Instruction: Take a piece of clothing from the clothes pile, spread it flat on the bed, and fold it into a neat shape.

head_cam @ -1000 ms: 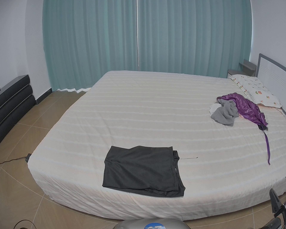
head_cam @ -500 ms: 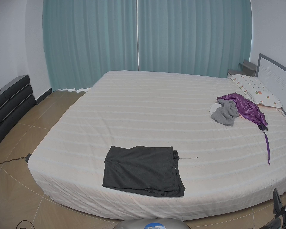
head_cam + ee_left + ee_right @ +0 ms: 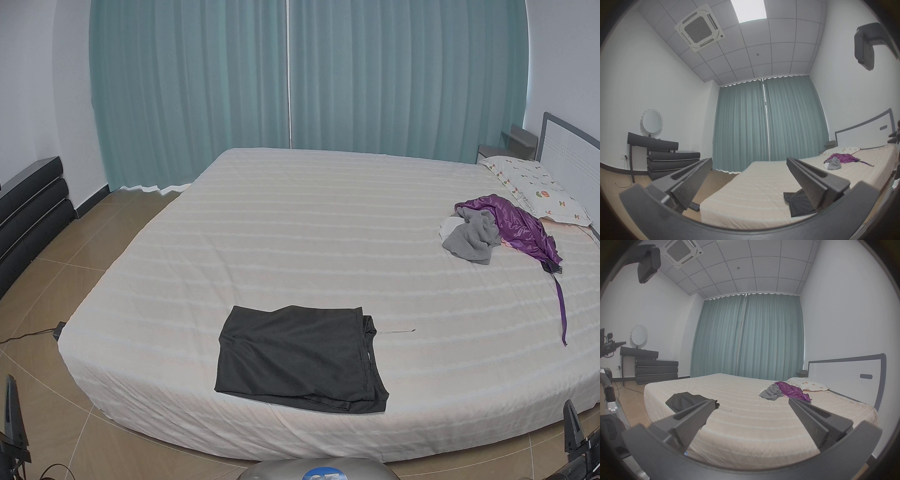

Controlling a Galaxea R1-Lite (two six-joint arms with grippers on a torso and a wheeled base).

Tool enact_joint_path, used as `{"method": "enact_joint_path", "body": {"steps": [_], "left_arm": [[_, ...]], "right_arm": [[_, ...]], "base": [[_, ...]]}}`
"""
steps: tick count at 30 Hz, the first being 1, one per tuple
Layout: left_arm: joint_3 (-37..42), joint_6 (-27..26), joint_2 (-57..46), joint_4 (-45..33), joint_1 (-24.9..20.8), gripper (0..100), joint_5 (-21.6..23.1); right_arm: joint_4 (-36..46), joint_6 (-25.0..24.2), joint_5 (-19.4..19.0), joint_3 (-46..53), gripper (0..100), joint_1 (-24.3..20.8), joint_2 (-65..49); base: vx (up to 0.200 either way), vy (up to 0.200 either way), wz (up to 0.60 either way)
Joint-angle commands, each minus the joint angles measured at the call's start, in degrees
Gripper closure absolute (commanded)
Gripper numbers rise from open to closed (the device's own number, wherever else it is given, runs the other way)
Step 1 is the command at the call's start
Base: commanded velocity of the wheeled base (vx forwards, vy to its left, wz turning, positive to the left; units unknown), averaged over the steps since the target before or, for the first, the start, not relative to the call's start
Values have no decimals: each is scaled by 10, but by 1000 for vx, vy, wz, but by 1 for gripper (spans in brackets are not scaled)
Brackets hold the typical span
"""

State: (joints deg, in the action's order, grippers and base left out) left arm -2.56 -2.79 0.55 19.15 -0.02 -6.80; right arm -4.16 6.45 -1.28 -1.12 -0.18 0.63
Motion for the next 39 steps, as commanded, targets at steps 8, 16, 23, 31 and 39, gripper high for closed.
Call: {"method": "enact_joint_path", "body": {"steps": [8,16,23,31,39], "left_arm": [[26,0,-5,-147,0,0,26],[26,35,-5,-154,0,0,85],[26,65,-5,-155,0,0,90],[26,31,-5,-191,0,0,50],[26,30,-5,-192,0,0,53]], "right_arm": [[21,-55,-26,5,0,0,-6],[48,-54,7,9,0,3,-5],[42,-50,7,11,0,2,-5],[43,-49,1,10,0,0,-5],[42,-57,2,11,0,0,-6]], "base": [[0,0,0],[0,0,0],[0,0,0],[0,0,0],[0,0,0]]}}
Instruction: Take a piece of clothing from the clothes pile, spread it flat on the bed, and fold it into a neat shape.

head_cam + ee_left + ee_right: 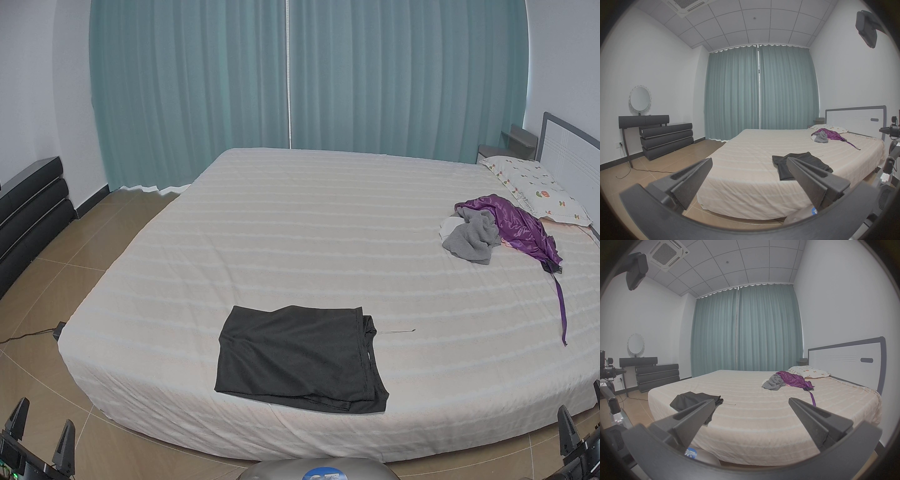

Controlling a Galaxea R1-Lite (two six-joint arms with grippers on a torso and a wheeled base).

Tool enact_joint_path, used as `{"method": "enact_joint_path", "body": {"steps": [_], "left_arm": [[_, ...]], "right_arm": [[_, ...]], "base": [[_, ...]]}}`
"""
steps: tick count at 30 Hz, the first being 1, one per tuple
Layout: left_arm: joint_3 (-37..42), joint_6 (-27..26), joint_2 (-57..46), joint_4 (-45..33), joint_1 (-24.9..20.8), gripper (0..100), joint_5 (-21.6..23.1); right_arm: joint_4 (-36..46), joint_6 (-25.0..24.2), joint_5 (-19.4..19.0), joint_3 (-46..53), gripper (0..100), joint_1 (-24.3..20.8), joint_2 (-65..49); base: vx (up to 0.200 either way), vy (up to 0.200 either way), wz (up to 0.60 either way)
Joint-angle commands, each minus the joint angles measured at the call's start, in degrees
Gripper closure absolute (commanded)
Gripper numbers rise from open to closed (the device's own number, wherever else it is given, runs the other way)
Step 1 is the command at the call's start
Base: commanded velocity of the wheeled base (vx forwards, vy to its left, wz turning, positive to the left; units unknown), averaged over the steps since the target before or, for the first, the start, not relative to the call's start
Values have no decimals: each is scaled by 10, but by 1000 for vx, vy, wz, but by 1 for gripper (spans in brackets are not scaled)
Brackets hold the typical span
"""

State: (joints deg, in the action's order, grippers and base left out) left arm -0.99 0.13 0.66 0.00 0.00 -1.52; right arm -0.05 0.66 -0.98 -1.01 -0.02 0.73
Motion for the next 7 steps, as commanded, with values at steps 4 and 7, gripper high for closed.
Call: {"method": "enact_joint_path", "body": {"steps": [4,7], "left_arm": [[10,0,-7,0,0,0,0],[10,2,-7,0,0,0,-1]], "right_arm": [[0,0,0,10,0,-2,-7],[0,0,0,10,0,-2,-7]], "base": [[0,0,0],[0,0,0]]}}
